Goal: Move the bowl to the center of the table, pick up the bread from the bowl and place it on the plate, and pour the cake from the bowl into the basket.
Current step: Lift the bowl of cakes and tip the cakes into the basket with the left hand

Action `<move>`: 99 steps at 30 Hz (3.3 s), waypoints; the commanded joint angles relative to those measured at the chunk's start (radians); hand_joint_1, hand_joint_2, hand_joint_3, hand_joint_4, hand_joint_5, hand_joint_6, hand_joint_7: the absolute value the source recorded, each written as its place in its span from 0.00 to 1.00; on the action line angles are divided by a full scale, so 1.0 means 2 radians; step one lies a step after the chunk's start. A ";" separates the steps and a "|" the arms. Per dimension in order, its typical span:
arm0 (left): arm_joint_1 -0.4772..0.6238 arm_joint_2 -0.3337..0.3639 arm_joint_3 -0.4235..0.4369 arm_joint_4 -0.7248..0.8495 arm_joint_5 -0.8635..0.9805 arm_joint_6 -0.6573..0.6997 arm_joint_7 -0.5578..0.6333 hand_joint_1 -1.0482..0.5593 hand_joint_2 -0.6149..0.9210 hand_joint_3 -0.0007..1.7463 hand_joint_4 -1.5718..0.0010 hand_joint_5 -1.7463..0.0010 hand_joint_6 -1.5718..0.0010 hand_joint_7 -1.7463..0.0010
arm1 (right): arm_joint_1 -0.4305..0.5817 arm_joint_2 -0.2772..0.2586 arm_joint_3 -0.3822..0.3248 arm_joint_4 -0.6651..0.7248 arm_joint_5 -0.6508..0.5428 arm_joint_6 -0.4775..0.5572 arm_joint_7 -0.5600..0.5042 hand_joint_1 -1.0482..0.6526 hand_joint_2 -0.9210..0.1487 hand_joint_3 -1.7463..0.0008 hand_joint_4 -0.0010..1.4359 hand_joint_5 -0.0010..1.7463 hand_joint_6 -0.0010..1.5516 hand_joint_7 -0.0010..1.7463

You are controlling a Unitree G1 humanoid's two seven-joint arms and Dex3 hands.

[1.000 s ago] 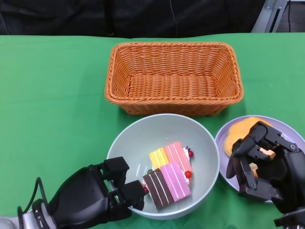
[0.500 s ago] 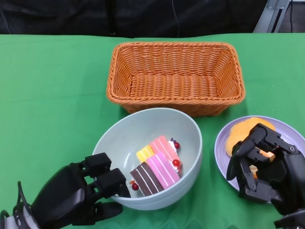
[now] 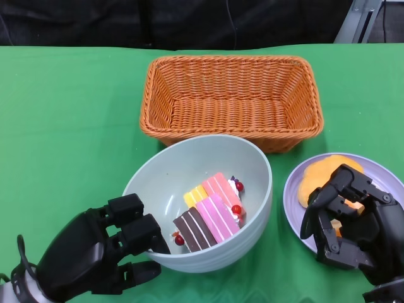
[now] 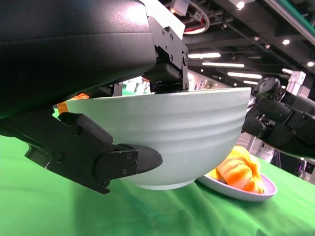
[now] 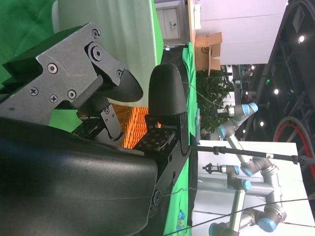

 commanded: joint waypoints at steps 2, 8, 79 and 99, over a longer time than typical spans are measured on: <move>0.001 0.003 0.017 -0.009 -0.021 -0.024 0.002 0.59 0.90 0.49 0.66 0.00 0.70 0.07 | -0.003 -0.002 -0.001 0.006 -0.001 -0.006 -0.004 0.59 0.35 0.29 0.52 1.00 0.42 0.87; -0.001 0.001 0.030 -0.013 -0.041 -0.045 -0.020 0.58 0.92 0.45 0.66 0.02 0.67 0.11 | -0.004 -0.002 -0.002 0.010 -0.004 -0.008 -0.007 0.59 0.35 0.30 0.53 1.00 0.42 0.86; -0.197 -0.127 0.132 0.121 -0.267 -0.086 -0.385 0.57 0.88 0.48 0.63 0.00 0.65 0.10 | -0.024 -0.005 0.014 0.083 -0.013 -0.036 0.020 0.58 0.36 0.31 0.51 0.99 0.43 0.84; -0.250 -0.161 0.130 0.164 -0.298 -0.050 -0.430 0.58 0.81 0.59 0.60 0.01 0.60 0.15 | -0.023 -0.004 0.019 0.090 -0.037 -0.040 0.011 0.57 0.33 0.35 0.49 1.00 0.41 0.86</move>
